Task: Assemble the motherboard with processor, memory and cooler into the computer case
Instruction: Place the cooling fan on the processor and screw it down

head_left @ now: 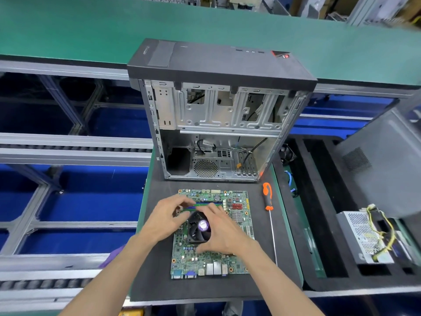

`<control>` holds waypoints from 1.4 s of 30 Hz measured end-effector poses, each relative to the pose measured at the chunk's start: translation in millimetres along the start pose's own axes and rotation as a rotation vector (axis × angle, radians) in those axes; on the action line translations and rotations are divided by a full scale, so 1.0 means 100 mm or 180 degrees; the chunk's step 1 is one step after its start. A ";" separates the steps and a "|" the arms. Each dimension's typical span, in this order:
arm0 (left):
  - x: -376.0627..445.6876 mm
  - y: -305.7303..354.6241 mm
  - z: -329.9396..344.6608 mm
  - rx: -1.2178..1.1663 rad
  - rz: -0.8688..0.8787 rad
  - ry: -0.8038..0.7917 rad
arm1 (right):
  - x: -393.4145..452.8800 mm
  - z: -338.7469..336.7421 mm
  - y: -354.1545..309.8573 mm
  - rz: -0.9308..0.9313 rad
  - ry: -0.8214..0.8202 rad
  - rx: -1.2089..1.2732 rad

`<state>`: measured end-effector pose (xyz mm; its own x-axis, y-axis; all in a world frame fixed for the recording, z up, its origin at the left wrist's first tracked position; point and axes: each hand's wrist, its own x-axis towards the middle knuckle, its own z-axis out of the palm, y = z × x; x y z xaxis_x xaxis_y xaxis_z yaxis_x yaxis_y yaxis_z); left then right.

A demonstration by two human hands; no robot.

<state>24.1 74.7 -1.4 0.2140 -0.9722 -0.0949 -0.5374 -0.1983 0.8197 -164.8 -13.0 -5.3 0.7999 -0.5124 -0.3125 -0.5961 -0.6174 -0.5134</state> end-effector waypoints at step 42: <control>0.43 0.27 0.56 0.2174 0.0414 -0.1042 | -0.10 -0.43 1.02 0.1856 0.2270 0.0168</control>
<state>-27.3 20.7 -14.8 -0.0807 -0.9591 -0.2714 -0.9491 -0.0093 0.3150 -236.6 -96.8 -20.1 0.1310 -0.9911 0.0242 -0.8733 -0.1269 -0.4704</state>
